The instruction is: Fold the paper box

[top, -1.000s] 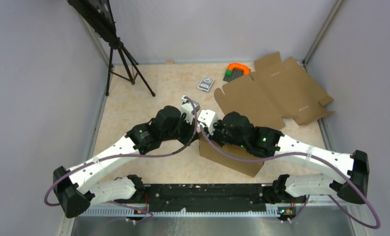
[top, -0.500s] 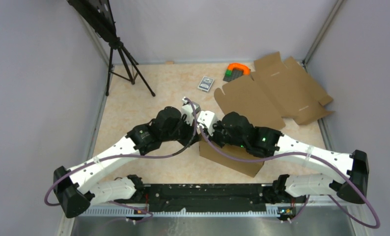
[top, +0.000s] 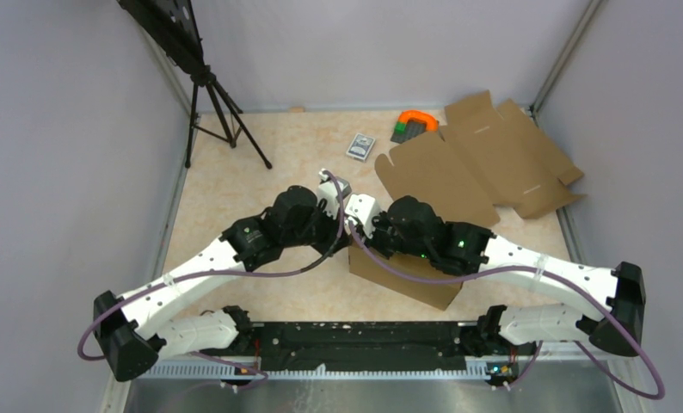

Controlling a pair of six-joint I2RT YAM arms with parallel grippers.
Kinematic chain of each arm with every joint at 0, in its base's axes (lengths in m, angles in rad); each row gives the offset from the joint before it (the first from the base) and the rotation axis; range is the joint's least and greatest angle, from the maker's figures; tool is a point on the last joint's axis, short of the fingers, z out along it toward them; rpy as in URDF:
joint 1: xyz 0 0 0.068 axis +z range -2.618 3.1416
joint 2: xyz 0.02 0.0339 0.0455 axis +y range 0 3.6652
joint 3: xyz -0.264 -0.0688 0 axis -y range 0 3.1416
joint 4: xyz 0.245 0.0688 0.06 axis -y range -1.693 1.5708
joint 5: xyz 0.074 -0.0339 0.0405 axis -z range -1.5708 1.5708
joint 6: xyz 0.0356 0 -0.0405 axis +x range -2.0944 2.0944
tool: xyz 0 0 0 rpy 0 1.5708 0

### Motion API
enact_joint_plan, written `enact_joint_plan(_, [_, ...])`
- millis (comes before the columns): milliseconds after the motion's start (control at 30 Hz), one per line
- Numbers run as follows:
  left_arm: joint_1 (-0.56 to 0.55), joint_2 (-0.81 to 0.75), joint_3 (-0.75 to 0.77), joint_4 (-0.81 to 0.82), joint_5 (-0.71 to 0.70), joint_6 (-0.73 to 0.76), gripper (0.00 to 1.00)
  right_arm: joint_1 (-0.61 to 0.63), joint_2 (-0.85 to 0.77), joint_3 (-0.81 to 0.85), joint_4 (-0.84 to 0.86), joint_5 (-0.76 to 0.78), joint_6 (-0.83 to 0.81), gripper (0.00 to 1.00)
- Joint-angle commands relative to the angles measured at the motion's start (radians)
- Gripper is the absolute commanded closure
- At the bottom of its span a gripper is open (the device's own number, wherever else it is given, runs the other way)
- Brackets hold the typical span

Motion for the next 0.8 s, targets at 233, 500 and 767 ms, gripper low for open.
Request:
enact_joint_plan(233, [-0.004, -0.037, 0.044, 0.08, -0.025, 0.013, 0.78, 0.011, 0.032, -0.038, -0.13, -0.081, 0.016, 1.0])
enact_joint_plan(500, [-0.004, -0.032, 0.028, 0.095, -0.013, 0.017, 1.0, 0.011, 0.035, -0.036, -0.127, -0.086, 0.018, 1.0])
enact_joint_plan(767, [-0.004, -0.024, 0.017, 0.067, -0.013, 0.013, 1.0, 0.01, 0.024, -0.026, -0.123, -0.06, 0.028, 1.0])
